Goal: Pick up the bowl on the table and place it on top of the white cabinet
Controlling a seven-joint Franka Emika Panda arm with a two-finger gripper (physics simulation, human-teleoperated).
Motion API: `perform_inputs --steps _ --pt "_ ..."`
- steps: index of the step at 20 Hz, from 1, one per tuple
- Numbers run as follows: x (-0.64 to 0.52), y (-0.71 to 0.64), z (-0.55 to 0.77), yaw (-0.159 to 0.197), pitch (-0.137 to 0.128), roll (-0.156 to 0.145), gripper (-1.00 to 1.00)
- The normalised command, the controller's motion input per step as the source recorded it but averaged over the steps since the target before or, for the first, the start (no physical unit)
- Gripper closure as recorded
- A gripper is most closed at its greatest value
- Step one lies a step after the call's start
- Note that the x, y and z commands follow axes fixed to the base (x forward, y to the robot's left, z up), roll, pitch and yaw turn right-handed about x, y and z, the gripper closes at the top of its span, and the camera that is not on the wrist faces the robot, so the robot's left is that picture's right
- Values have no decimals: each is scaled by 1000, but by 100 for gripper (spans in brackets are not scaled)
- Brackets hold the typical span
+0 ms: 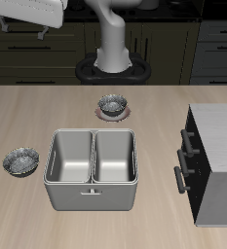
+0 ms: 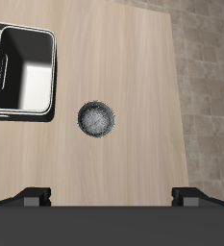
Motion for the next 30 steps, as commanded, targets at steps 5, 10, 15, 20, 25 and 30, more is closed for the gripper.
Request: perform_inputs --steps 5,10,15,20,25,30 --pt "236 -42 36 1 -5 -18 -100" --pt "294 40 -26 -4 9 6 -100" --pt "203 99 -69 -4 16 5 -100" --pt "242 -8 -80 -5 15 -25 -100" --pt "142 -103 -9 5 -8 -29 -100" --pt "81 -114 59 -13 -19 -23 -100"
